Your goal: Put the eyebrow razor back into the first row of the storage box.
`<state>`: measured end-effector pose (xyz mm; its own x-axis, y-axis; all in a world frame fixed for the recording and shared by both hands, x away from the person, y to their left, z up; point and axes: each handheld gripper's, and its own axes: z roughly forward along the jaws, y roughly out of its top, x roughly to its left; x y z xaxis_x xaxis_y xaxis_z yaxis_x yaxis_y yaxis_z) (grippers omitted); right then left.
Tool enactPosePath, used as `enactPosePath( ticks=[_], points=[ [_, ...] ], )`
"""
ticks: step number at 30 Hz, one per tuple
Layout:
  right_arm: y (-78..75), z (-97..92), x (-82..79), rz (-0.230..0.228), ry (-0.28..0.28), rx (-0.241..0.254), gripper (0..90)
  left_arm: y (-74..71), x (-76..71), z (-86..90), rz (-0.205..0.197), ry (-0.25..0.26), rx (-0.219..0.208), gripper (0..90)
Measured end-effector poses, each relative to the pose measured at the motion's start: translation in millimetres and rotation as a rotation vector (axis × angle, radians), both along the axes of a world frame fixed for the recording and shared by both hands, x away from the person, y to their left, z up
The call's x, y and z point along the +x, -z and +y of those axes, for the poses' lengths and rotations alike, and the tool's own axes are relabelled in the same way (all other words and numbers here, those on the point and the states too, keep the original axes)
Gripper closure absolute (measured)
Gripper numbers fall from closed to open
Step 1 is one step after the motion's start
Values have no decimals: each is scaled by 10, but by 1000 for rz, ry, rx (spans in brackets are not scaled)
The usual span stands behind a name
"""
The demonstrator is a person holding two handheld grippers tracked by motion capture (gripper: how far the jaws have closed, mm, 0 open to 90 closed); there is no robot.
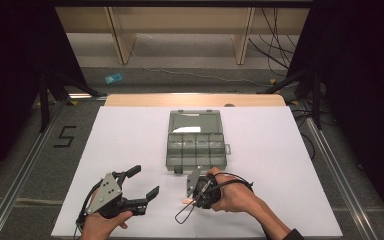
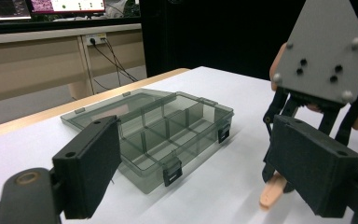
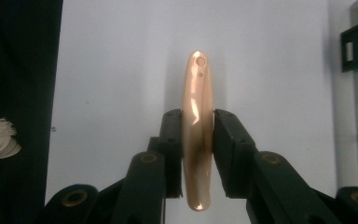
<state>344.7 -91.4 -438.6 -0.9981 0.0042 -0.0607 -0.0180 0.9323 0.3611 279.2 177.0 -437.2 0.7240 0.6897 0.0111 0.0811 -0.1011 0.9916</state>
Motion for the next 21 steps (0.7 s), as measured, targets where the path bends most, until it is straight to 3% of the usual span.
enactPosePath(
  ticks=[2,12,14,21],
  points=[
    [-36,-29,34,-36,-8,4,741,1,-3,-4,4,0,-3,163],
    [-169,-156,100,-64,48,61,741,2,-3,-4,5,0,-3,163],
    [-201,-177,86,-43,71,81,741,0,-2,-2,2,1,-1,163],
    [-313,-250,112,-69,82,108,741,0,-7,-8,5,-1,-4,163]
  ],
)
